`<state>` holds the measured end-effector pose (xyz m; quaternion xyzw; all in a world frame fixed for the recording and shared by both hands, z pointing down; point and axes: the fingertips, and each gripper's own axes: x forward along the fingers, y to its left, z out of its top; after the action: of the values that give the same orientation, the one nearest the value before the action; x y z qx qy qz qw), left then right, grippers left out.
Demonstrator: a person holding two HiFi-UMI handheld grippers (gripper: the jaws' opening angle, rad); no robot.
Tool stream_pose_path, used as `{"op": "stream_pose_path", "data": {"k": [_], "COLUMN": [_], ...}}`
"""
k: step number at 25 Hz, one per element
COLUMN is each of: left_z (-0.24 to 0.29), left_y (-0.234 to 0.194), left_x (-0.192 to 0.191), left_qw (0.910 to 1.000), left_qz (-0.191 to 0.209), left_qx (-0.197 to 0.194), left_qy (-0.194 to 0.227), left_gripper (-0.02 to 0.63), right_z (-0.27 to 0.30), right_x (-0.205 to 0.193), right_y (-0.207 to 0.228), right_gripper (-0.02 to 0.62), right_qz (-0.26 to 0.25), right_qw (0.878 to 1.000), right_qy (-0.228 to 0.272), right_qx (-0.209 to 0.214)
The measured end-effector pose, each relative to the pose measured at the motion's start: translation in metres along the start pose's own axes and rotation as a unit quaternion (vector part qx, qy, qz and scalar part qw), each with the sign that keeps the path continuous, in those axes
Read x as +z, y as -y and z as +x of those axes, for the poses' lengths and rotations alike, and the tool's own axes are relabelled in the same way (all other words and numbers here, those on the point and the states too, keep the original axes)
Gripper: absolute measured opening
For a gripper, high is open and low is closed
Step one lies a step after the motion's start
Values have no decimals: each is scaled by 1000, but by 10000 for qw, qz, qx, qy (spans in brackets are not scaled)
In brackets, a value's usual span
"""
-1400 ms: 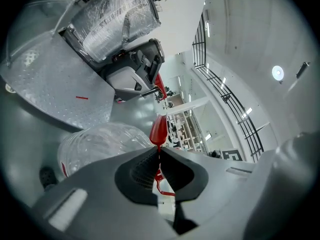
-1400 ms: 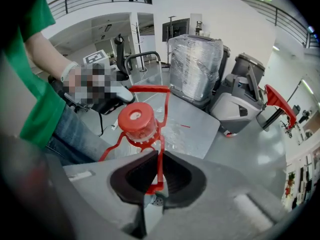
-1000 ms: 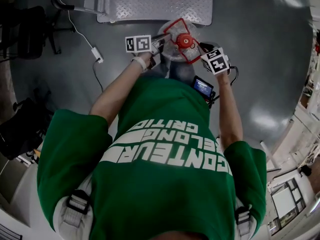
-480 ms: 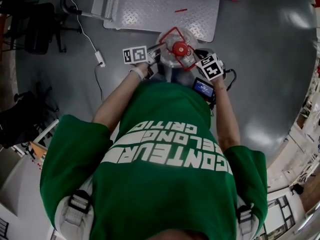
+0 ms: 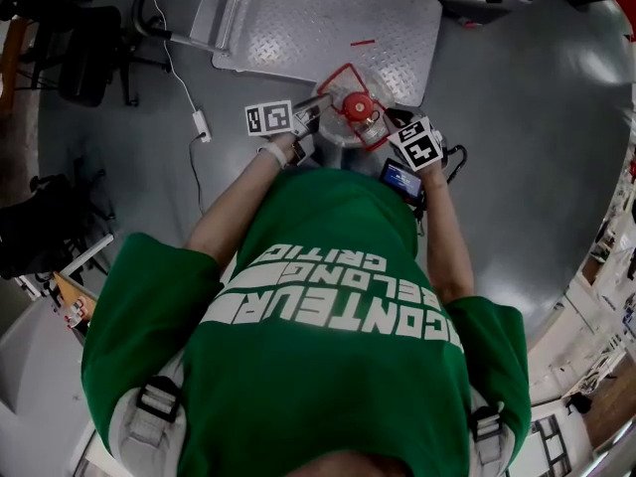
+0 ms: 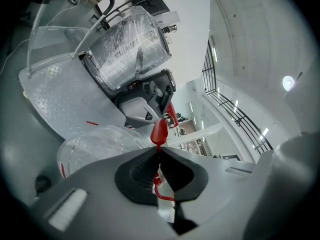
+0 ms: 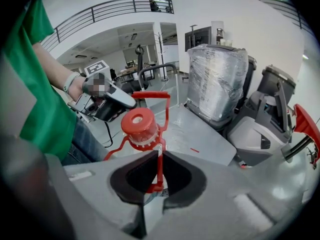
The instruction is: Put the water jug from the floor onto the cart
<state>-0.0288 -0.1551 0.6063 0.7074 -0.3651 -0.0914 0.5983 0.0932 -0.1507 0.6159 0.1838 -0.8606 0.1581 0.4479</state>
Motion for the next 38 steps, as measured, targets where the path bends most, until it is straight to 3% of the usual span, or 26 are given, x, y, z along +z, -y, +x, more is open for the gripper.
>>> {"op": "stream_pose_path", "data": {"k": [9,22,28,38], "left_z": [5,25,22,74], "left_y": [7,21,17,32], "left_x": [4,1,6,28], "left_qw": [9994,9976,9982,9997], "left_qz": [-114,-170,-218,-175], "left_qx": [80,236,138,-133], "left_qy": [315,623,542,66], "left_gripper": [17,17,15,15], "right_z": [-8,-20,-16,-31], "right_x": [9,2,5,1], "right_y": [12,35,34,77], "right_gripper": [18,20,20,20], "right_qz": [-385,-338,-138,341], "right_qw": [9992,9986,9989,9989], "right_qy": [78,307,372,314], "right_qx": [120,272,235,-87]}}
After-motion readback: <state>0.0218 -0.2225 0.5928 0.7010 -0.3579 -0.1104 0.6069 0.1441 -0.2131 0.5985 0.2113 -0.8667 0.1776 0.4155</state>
